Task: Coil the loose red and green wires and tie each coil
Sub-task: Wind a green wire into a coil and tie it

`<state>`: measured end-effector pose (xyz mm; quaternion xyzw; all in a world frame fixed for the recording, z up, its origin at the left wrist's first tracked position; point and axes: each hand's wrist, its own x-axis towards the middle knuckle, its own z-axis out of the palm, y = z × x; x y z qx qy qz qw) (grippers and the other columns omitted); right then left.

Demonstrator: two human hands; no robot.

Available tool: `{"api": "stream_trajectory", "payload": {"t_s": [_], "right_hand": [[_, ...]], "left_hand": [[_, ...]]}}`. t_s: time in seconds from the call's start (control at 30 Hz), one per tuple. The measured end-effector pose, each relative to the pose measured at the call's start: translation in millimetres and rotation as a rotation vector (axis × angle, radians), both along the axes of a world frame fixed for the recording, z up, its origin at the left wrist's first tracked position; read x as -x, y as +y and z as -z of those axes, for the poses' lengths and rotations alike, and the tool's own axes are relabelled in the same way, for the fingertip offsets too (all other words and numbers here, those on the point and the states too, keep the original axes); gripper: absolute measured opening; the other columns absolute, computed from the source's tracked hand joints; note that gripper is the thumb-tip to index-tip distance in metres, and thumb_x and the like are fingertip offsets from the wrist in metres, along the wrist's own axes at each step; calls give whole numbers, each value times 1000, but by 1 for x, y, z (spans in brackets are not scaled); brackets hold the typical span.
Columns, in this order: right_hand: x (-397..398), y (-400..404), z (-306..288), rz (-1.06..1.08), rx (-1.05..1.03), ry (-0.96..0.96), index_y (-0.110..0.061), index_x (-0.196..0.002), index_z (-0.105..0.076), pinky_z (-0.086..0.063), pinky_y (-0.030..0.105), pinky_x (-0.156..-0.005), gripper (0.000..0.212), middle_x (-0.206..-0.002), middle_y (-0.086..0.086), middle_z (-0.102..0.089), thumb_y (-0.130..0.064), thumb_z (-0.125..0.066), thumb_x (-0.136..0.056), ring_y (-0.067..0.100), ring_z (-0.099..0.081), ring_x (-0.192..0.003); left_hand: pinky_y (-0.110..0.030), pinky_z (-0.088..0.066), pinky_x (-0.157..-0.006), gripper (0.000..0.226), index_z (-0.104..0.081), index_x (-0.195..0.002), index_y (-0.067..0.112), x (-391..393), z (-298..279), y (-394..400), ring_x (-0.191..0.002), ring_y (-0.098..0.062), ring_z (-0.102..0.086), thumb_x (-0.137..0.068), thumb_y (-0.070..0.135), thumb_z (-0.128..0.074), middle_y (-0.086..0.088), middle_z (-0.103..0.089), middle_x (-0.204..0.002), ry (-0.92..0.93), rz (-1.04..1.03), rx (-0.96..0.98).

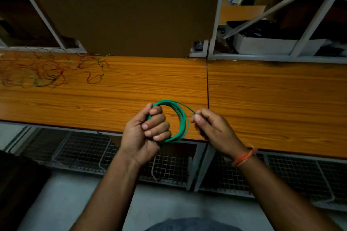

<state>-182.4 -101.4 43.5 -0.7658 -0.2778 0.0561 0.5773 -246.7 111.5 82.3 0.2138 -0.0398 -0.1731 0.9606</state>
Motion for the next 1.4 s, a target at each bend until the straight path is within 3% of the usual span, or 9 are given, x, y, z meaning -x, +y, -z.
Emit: {"api": "stream_trajectory", "payload": {"t_s": [0.17, 0.37, 0.5, 0.6, 0.73, 0.83, 1.0, 1.23, 1.4], "right_hand": [[8, -28, 34, 104, 246, -75, -29, -104, -71, -56, 39, -77, 8, -88, -14, -70, -27, -66, -97, 2, -66, -84], [17, -43, 34, 201, 226, -171, -31, -100, -78, -56, 32, -74, 13, -93, -19, -69, -22, -73, -93, 1, -66, -91], [24, -31, -1, -10, 184, -357, -30, -104, -77, -49, 31, -66, 15, -87, -8, -61, -36, -65, -97, 7, -59, -85], [25, -9, -35, -90, 148, -520, -22, -107, -78, -45, 28, -69, 18, -85, -1, -59, -32, -67, -97, 13, -58, -84], [16, 11, -64, -81, 122, -607, -17, -110, -78, -43, 23, -71, 19, -87, 1, -58, -27, -70, -95, 14, -57, -84], [8, 19, -73, -103, 111, -616, -14, -111, -77, -48, 31, -69, 19, -89, 2, -60, -20, -74, -93, 17, -59, -85], [0, 21, -80, -56, 20, -490, -16, -109, -77, -47, 21, -69, 20, -91, -2, -63, -7, -73, -92, 11, -61, -84], [-14, 23, -57, 77, -71, -251, -23, -110, -76, -53, 33, -74, 17, -101, -9, -65, -15, -69, -96, 14, -65, -95], [-7, 29, -41, -35, 10, -27, -12, -110, -71, -37, 8, -60, 30, -73, -27, -61, -28, -45, -108, -7, -57, -64]], "left_hand": [[-19, -28, -49, 39, -53, -83, 18, -7, 8, 30, -45, -4, -25, -111, 31, -28, 10, -30, -52, 14, -202, 110], [-17, -30, -45, 37, -49, -77, 21, -11, 4, 36, -42, -3, -33, -109, 31, -33, 10, -34, -49, 126, -543, 43], [-18, -36, -46, 34, -44, -82, 21, -16, 2, 14, -47, -6, -37, -110, 37, -33, 9, -38, -54, 152, -687, -297], [-24, -47, -52, 33, -46, -87, 13, -15, 6, -11, -51, -16, -52, -110, 31, -30, -1, -51, -56, 33, -721, -694], [-21, -45, -53, 36, -50, -82, 8, -5, 5, -31, -54, -9, -53, -107, 31, -37, 3, -55, -59, -114, -658, -1042], [-24, -40, -44, 43, -52, -72, 13, -1, 1, -39, -45, -17, -49, -109, 29, -38, -4, -49, -51, -106, -569, -1002], [-18, -25, -38, 36, -48, -82, 12, -6, -1, -34, -38, -7, -26, -101, 42, -45, 3, -30, -49, -56, -448, -772], [-15, -23, -41, 34, -49, -85, 13, -3, -1, -29, -37, -6, -21, -96, 45, -45, 7, -26, -49, -57, -293, -613], [-16, -24, -41, 29, -49, -85, 15, 0, -3, -31, -37, -3, -24, -102, 39, -44, 10, -26, -49, -84, -228, -487]]}}
